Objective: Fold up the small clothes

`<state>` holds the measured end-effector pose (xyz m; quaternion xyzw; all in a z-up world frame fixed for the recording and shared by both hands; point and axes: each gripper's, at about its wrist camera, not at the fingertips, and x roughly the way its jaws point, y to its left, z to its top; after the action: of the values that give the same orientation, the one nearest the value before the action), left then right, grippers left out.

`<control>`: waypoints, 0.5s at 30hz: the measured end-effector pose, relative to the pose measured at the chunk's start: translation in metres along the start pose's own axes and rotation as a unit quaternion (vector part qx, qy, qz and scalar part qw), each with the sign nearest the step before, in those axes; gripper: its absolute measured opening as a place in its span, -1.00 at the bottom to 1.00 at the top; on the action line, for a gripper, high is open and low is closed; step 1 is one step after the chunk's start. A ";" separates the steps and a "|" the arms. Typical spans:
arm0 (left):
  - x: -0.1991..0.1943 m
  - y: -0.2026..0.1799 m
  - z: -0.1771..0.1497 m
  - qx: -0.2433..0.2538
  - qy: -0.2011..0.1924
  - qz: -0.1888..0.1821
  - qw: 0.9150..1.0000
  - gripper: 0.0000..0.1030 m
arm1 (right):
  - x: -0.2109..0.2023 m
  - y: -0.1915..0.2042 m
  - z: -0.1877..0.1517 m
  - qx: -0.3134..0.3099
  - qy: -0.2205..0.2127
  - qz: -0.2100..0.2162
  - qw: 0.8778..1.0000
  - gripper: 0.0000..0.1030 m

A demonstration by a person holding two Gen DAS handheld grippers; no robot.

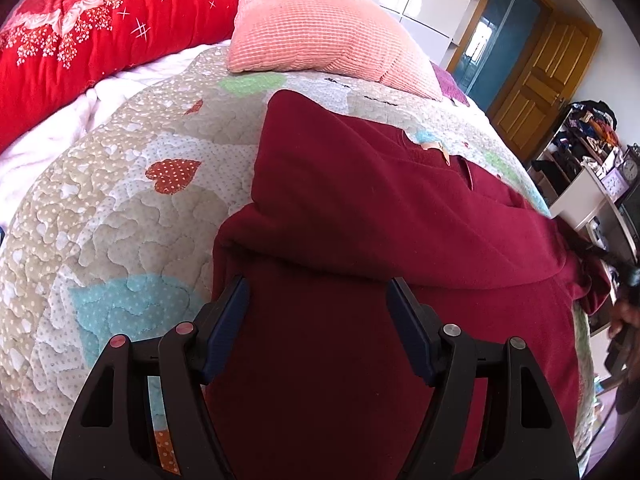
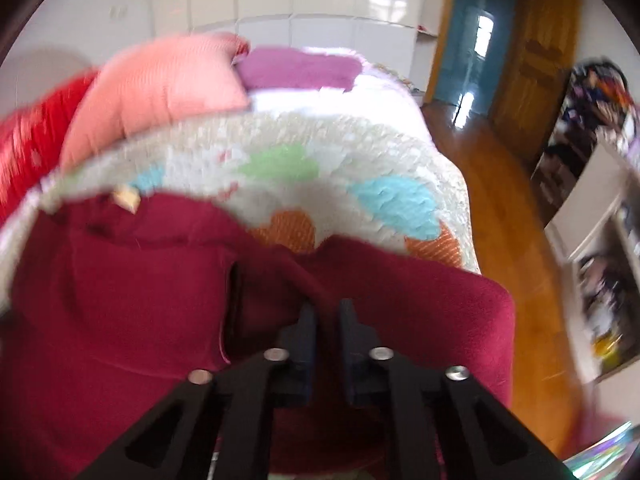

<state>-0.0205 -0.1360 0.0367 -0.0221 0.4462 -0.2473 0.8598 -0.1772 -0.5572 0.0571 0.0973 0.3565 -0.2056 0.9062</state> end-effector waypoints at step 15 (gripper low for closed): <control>-0.028 0.018 0.008 -0.032 -0.030 -0.007 0.999 0.38 | -0.186 0.044 0.089 0.021 -0.189 0.250 0.949 -0.94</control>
<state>-0.0202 -0.1097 0.0578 -0.0602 0.4278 -0.2376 0.8700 -0.2265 -0.4898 0.2507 0.1619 0.1388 0.0057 0.9770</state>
